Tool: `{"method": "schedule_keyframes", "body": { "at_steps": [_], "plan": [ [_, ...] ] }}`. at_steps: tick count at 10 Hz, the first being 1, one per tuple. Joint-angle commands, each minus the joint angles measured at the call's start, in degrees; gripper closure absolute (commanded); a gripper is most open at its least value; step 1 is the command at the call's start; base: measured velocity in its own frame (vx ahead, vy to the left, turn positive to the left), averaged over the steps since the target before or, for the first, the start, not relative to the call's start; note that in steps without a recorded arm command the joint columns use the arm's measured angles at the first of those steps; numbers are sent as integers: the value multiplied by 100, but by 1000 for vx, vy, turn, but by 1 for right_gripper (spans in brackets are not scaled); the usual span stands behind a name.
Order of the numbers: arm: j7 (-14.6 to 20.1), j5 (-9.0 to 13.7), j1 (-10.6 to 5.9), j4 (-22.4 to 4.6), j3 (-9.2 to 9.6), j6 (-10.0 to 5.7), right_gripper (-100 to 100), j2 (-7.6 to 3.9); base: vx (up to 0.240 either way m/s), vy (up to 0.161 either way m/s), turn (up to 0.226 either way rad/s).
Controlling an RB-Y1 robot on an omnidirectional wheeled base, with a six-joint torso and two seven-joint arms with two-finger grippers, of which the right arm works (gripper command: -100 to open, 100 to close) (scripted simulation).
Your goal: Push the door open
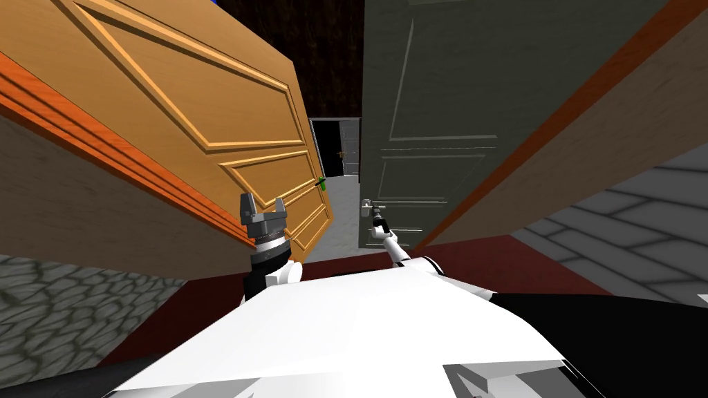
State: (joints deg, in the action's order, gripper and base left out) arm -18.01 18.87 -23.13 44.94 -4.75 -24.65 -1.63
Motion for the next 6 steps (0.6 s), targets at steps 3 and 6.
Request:
{"method": "schedule_keyframes", "body": {
  "at_steps": [3, 6],
  "plan": [
    [-57, 103, -94, -119, -262, -69, 100, -219, 160, 91, -64],
    [-114, 164, -88, -128, -414, -75, 100, -276, 125, 62, -41]
  ]
}}
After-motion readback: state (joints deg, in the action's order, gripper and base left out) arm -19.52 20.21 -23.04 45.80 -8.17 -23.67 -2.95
